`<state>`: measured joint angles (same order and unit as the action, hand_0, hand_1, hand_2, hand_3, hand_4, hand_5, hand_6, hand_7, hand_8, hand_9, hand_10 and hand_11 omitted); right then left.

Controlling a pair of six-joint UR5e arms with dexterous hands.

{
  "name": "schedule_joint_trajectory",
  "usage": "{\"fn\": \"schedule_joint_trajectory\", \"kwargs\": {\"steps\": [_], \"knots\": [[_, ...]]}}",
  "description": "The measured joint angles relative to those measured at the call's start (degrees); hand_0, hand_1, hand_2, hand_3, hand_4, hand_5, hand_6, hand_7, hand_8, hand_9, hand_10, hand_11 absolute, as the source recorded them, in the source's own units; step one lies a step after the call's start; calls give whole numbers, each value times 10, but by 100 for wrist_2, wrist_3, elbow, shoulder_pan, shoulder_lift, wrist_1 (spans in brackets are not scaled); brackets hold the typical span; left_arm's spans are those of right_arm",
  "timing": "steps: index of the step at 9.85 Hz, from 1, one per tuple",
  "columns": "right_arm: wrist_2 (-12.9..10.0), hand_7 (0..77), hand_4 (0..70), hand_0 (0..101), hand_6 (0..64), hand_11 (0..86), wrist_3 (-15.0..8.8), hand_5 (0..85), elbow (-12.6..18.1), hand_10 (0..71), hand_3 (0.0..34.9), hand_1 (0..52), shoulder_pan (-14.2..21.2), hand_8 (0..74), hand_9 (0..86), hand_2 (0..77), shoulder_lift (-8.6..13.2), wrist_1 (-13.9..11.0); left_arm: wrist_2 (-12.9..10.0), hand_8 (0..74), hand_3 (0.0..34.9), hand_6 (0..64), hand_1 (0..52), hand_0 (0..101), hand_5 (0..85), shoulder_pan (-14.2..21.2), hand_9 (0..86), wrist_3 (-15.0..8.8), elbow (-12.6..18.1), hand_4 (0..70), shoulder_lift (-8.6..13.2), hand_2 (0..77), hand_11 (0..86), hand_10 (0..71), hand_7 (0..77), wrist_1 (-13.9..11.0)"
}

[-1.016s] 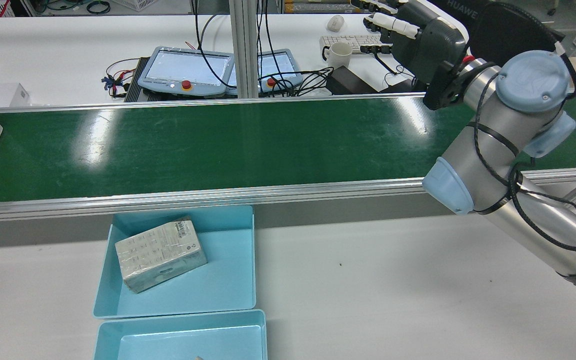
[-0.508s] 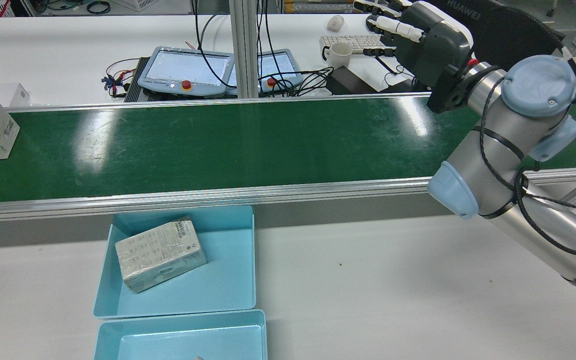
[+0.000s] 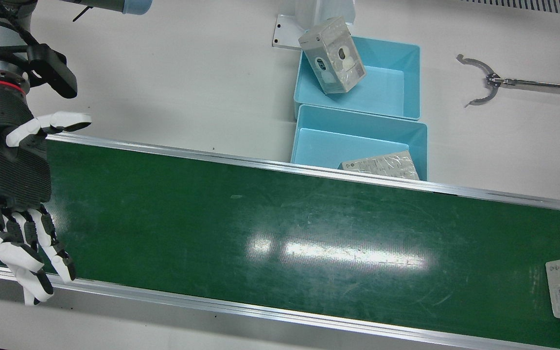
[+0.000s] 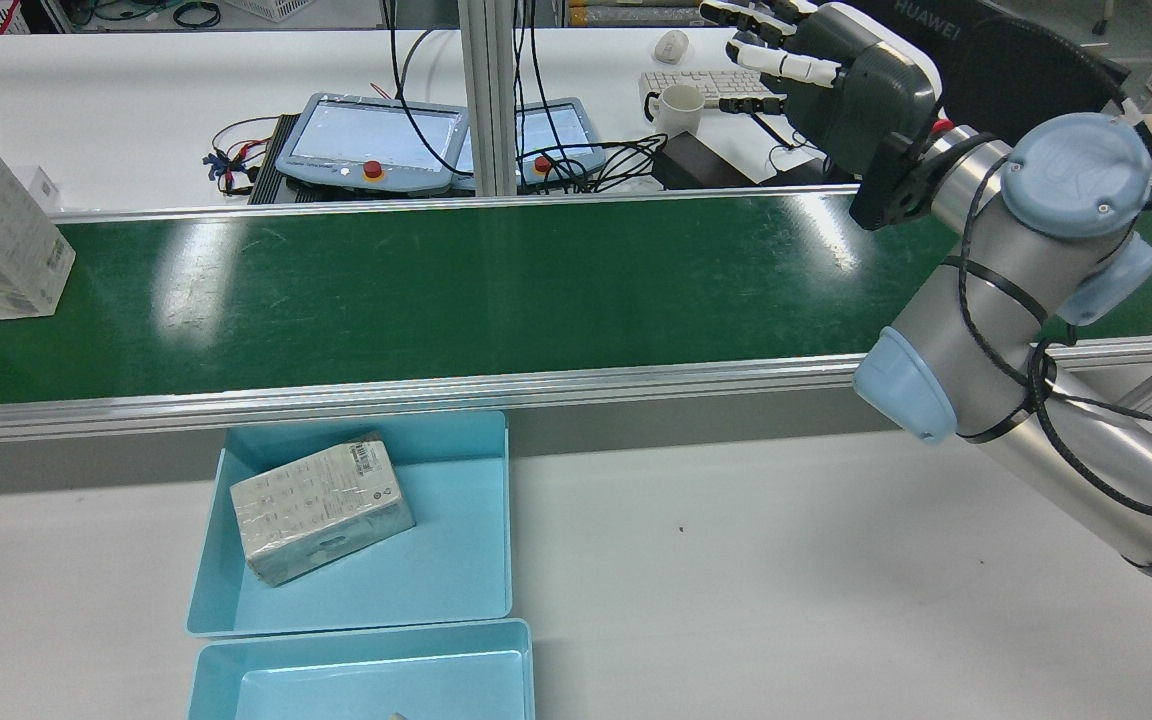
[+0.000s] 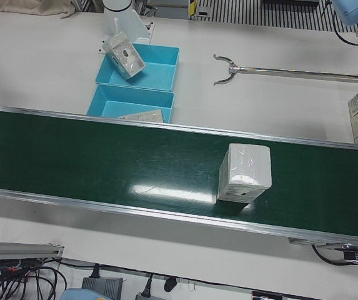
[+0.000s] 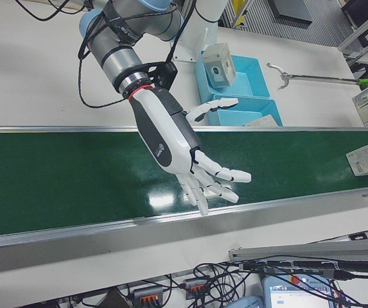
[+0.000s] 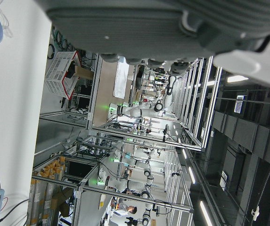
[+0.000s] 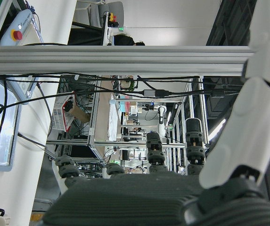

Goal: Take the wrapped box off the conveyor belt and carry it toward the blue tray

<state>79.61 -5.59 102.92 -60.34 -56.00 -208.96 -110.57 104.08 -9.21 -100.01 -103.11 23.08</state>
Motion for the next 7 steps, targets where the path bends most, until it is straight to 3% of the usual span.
{"fn": "schedule_joint_trajectory", "kwargs": {"steps": [3,5,7], "knots": [[17,125,169,415,0,71,-109,180,112,44,306,82,-77,0,11,169,-119,132,0,0,0,0,0,0,5,0,0,0,0,0,0,11,0,5,5,0],[23,131,169,409,0,71,-133,185,376,44,305,87,-35,0,11,169,-336,158,0,5,0,0,0,0,5,0,5,0,0,0,0,5,0,5,5,0],[27,136,180,409,0,71,-177,213,567,49,307,87,83,0,11,169,-401,153,0,5,0,0,0,0,5,0,0,0,0,0,0,5,0,0,5,0]]}}
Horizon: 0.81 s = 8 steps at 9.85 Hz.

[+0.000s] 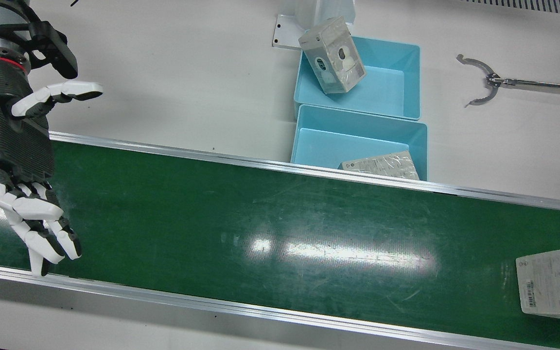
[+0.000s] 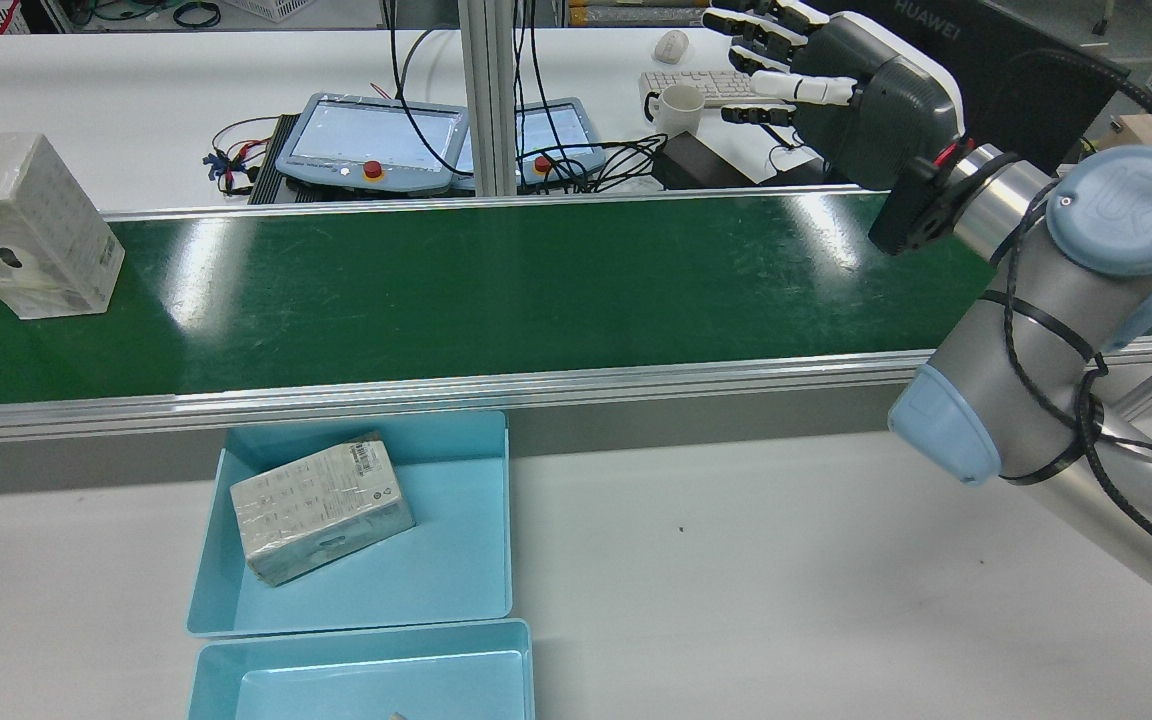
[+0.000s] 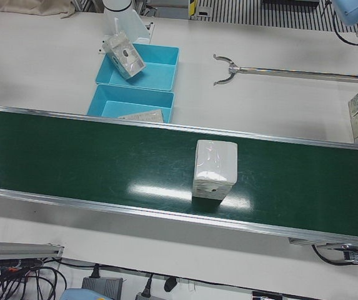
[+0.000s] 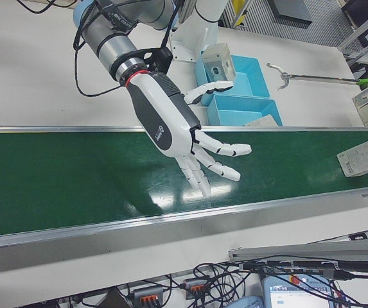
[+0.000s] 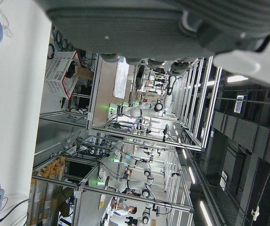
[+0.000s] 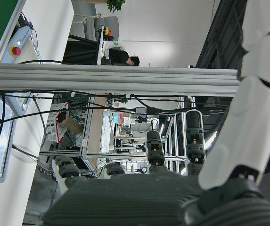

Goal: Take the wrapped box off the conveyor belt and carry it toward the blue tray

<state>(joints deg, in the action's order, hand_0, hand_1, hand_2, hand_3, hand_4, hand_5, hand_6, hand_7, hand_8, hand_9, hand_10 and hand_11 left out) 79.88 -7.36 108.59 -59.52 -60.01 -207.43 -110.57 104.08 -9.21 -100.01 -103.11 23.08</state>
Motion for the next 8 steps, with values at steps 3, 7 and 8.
{"fn": "schedule_joint_trajectory", "kwargs": {"steps": [3,7,8], "knots": [[-12,136,180,404,0,71,-25,213,7,49,307,87,3,0,11,158,-67,-28,0,5,0,0,0,0,5,0,0,0,0,0,0,11,0,0,5,0],[18,131,164,387,0,82,-9,202,-53,49,307,65,-398,0,11,136,-384,-73,0,0,0,0,0,0,5,0,5,0,0,0,0,5,0,5,5,0],[20,136,169,386,0,82,-16,202,-68,49,306,65,-472,0,11,147,-458,-74,0,0,0,0,0,0,5,0,5,0,0,0,0,5,0,0,5,0]]}}
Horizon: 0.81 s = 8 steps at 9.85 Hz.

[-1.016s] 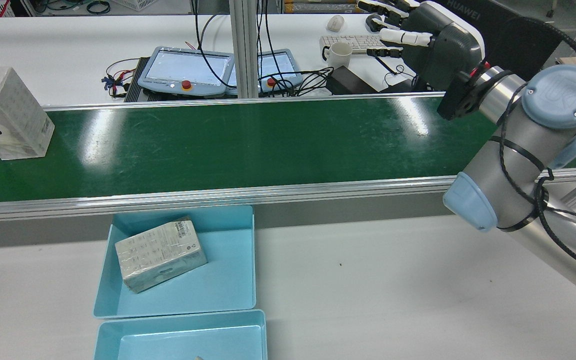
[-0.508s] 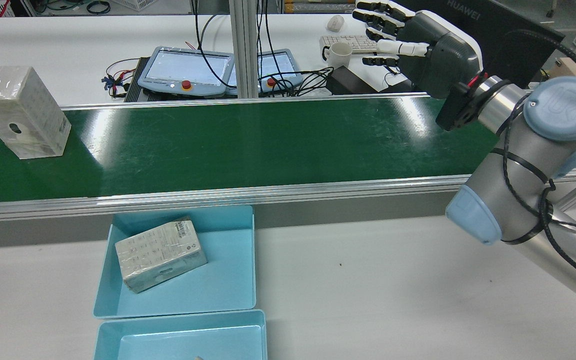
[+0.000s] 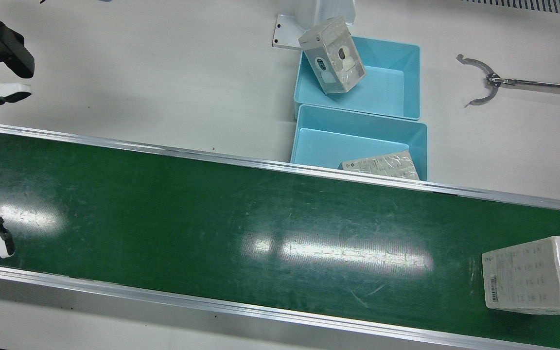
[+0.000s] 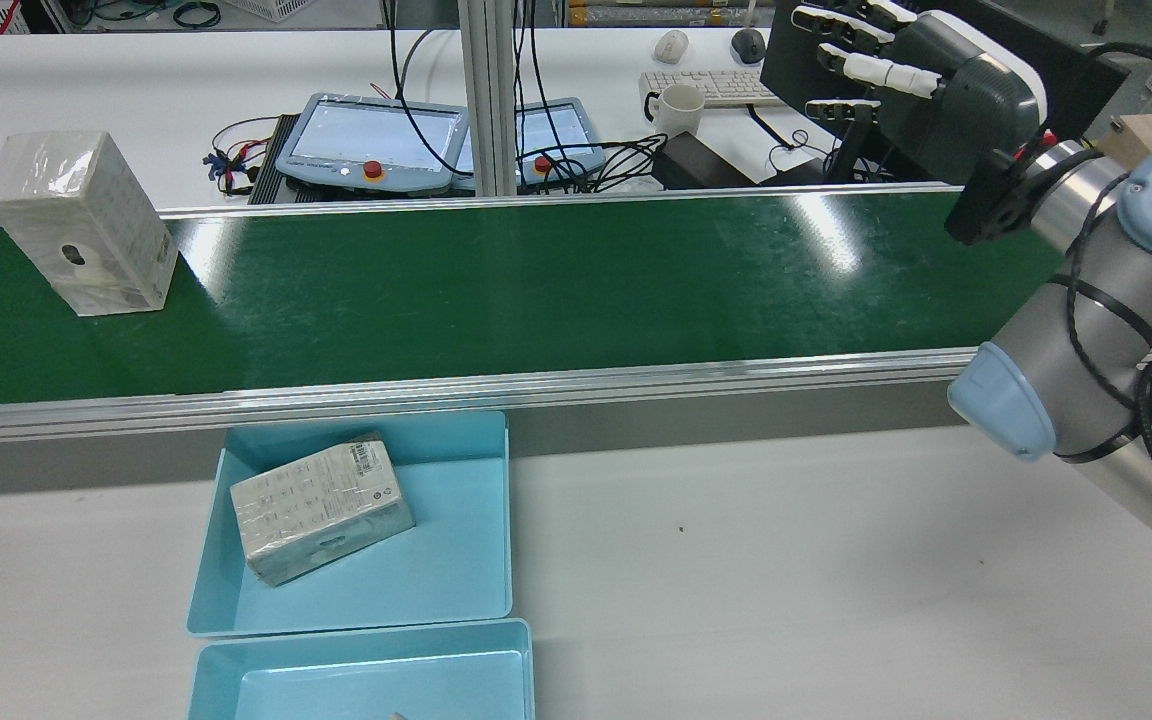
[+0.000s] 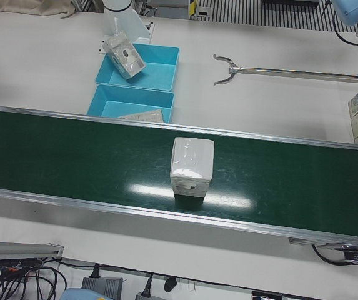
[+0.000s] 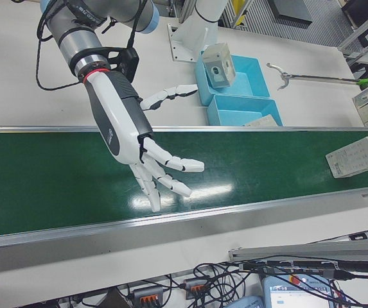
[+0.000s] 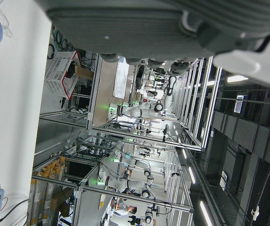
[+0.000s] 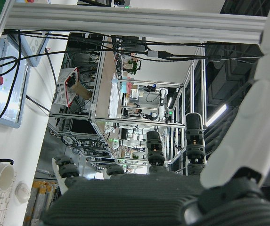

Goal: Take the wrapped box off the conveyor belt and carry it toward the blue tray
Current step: 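Swing the open right hand along the belt toward the oncoming box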

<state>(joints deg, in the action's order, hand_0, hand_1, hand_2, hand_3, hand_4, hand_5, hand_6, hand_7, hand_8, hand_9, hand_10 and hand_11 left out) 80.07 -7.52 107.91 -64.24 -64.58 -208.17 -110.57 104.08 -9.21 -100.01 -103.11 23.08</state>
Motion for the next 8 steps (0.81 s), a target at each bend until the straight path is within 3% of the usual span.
{"fn": "schedule_joint_trajectory", "kwargs": {"steps": [3,4,5,8], "knots": [[3,136,169,385,0,82,-15,202,-13,60,299,65,-81,0,11,147,-136,-18,0,5,0,0,0,0,5,0,0,0,0,0,0,11,0,0,5,0],[-15,142,180,390,0,82,-15,213,-12,33,300,71,-74,0,11,147,-102,-25,0,5,0,0,0,0,5,0,0,0,0,0,0,11,0,0,5,0],[-13,142,153,391,0,82,-16,202,5,54,299,71,-95,0,11,142,-39,-24,0,5,0,0,0,0,5,0,0,0,0,0,0,5,0,0,5,0],[12,142,169,396,0,82,-23,213,3,54,300,71,-46,0,11,147,50,-27,0,0,0,0,0,0,5,0,5,0,0,0,0,11,0,0,5,0]]}}
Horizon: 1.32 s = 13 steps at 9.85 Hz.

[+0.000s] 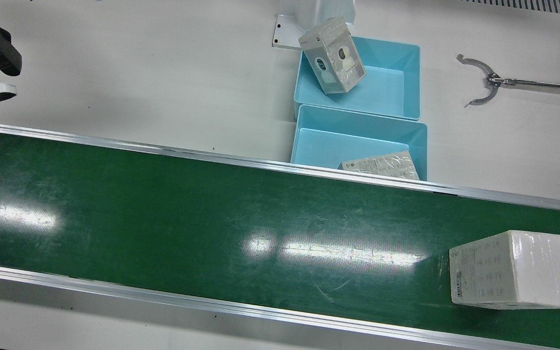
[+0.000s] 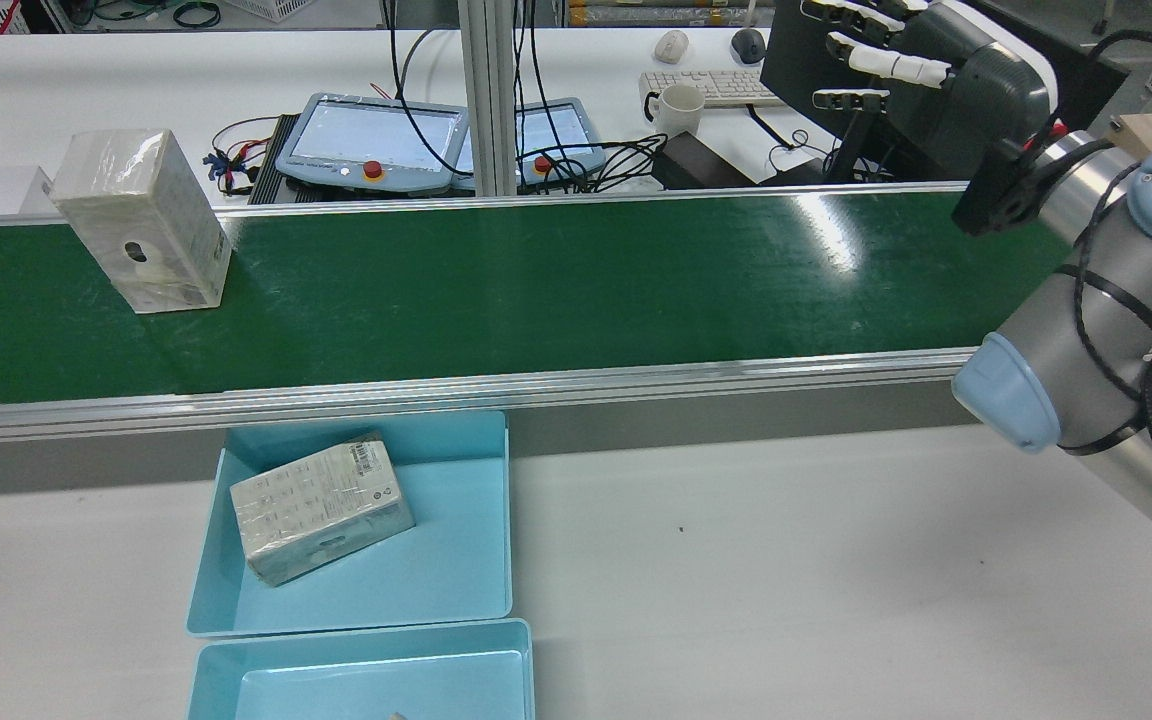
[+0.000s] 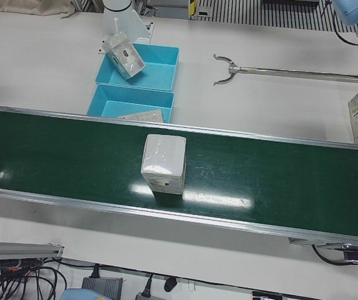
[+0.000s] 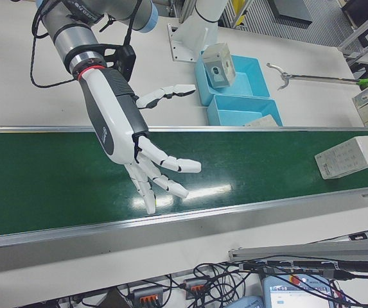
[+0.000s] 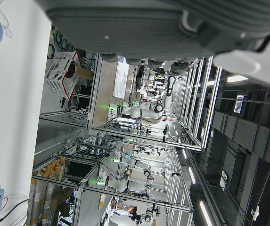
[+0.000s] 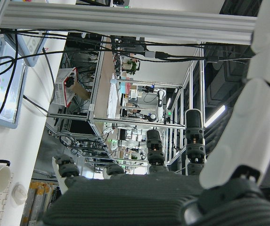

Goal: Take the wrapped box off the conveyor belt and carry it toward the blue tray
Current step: 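Swing the open right hand along the belt toward the oncoming box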

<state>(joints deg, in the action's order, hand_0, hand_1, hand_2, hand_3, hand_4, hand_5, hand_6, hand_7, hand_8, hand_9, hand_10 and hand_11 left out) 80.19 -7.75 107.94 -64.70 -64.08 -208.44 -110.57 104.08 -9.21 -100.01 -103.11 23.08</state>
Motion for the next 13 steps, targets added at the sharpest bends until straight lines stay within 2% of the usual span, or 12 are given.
{"fn": "schedule_joint_trajectory", "kwargs": {"steps": [1,3,4,5,6,7,9,10,11,12,13], "knots": [[-1,147,180,396,0,82,-6,229,-14,54,300,87,74,0,11,153,41,-7,0,5,0,0,0,0,5,0,0,0,0,0,0,11,0,0,5,0],[-14,147,180,396,0,82,-13,229,-137,54,300,87,176,0,11,153,172,-12,0,5,0,0,0,0,5,0,0,0,0,0,0,11,0,5,5,0],[-13,147,180,397,0,65,-15,207,-184,54,301,87,189,0,11,153,204,-13,0,5,0,0,0,0,5,0,0,0,0,0,0,11,0,0,5,0],[-9,147,180,397,0,65,-15,218,-202,54,301,65,194,0,11,158,225,-13,0,5,0,0,0,0,5,0,0,0,0,0,0,11,0,0,5,0],[-6,147,180,397,0,65,-16,218,-212,54,301,65,210,0,11,158,242,-13,0,5,0,0,0,0,5,0,5,0,0,0,0,5,0,0,5,0],[-5,147,180,397,0,76,-19,229,-241,44,299,87,228,0,11,158,272,-10,0,5,0,0,0,0,5,0,5,0,0,0,0,5,0,0,5,0],[-9,147,180,397,0,76,-32,229,-433,44,299,87,302,0,11,158,499,0,0,0,0,0,0,0,5,0,0,0,0,0,0,5,0,5,5,0],[3,147,180,407,0,76,-148,240,-448,44,300,87,344,0,11,158,712,-11,0,5,0,0,0,0,5,0,0,0,0,0,0,5,0,5,5,0],[20,164,224,458,0,44,-429,289,-357,27,301,131,331,0,11,169,876,-50,0,5,0,0,0,0,5,0,0,0,0,0,0,5,0,5,5,0],[48,175,235,467,0,38,-727,376,-261,11,299,147,303,0,11,185,965,-103,0,5,0,0,0,0,5,0,0,0,0,0,0,5,0,5,5,0],[93,175,235,472,0,22,-1079,376,-190,11,299,147,278,0,11,185,1017,-163,0,0,0,0,0,0,5,0,5,0,0,0,0,5,0,0,5,0]]}}
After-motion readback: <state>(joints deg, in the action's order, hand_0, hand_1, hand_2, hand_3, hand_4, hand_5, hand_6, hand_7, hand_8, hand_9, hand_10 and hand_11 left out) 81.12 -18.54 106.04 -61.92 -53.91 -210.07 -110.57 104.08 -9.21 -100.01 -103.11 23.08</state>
